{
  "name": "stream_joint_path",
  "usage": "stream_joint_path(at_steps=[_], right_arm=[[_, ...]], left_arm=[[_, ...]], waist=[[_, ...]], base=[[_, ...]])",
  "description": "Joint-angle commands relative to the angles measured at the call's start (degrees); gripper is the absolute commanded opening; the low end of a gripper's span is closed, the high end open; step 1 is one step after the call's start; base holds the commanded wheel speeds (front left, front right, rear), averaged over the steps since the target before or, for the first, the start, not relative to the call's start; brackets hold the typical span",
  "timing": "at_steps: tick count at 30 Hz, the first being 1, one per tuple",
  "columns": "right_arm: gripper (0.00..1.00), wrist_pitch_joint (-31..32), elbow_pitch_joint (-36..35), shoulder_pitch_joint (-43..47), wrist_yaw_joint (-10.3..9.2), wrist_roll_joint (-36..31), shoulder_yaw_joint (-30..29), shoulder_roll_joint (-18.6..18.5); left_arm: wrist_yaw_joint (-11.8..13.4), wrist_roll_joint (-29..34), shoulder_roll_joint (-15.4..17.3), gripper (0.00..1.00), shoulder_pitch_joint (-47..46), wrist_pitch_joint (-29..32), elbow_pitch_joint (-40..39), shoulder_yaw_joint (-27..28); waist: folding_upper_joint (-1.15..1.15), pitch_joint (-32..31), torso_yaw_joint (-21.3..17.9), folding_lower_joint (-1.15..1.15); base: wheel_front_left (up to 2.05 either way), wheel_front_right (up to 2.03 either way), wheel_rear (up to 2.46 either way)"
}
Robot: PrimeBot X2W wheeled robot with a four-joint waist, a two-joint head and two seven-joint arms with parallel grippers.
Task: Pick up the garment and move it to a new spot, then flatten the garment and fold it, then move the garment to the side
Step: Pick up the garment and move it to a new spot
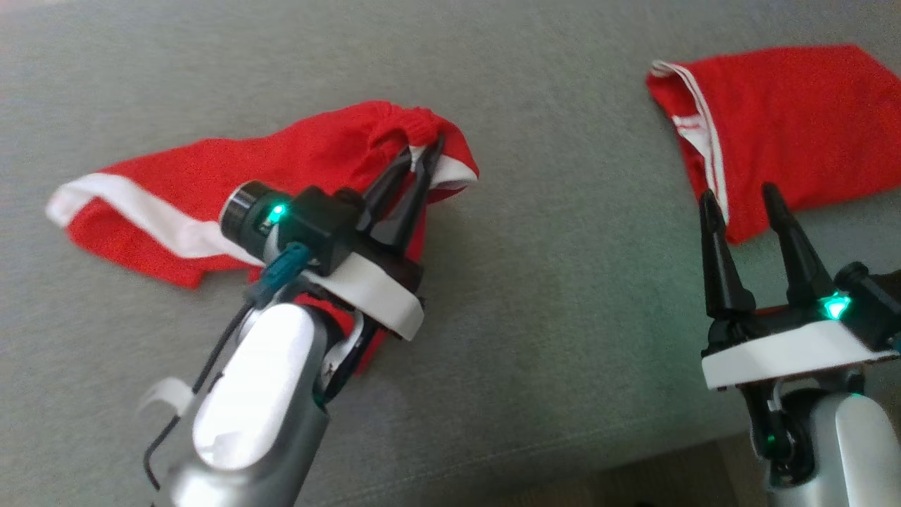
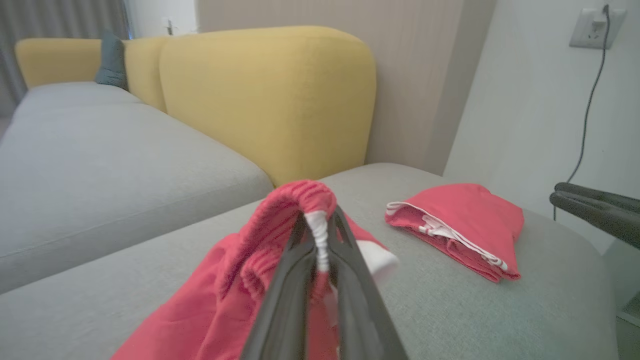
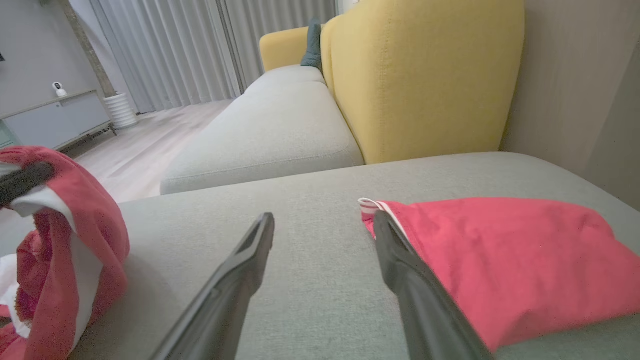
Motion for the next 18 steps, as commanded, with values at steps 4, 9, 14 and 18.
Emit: stream_joint_path(at_steps=[4, 9, 14, 18], right_arm=[[1.00, -1.8, -0.9, -2.4, -0.05, 0.7, 1.1, -0.2], [1.00, -2.4, 0.0, -2.6, -0.05, 0.5, 0.8, -0.2], [1.00, -2.1, 0.7, -2.8, -0.05, 0.1, 0.7, -0.2], [1.00, -1.6, 1.2, -2.7, -0.05, -0.5, 0.8, -0.2]], left_arm=[[-0.3, -0.3, 0.0, 0.00, -2.5, -0.3, 2.5, -1.1], [-0.5, -0.1, 0.0, 0.89, -2.6, -1.3, 5.9, -3.5], [-0.3, 1.1, 0.2, 1.00, -1.9, -3.5, 6.8, -5.5], [0.0, 0.2, 0.2, 1.00, 0.3, -5.6, 6.2, -6.3]], waist=[[0.00, 4.7, -4.6, 0.00], [0.00, 4.9, -4.1, 0.00], [0.00, 3.4, -2.4, 0.00], [0.00, 1.1, -0.4, 0.00]], base=[[0.00, 0.00, 0.00], [0.00, 0.00, 0.00], [0.00, 0.00, 0.00], [0.00, 0.00, 0.00]])
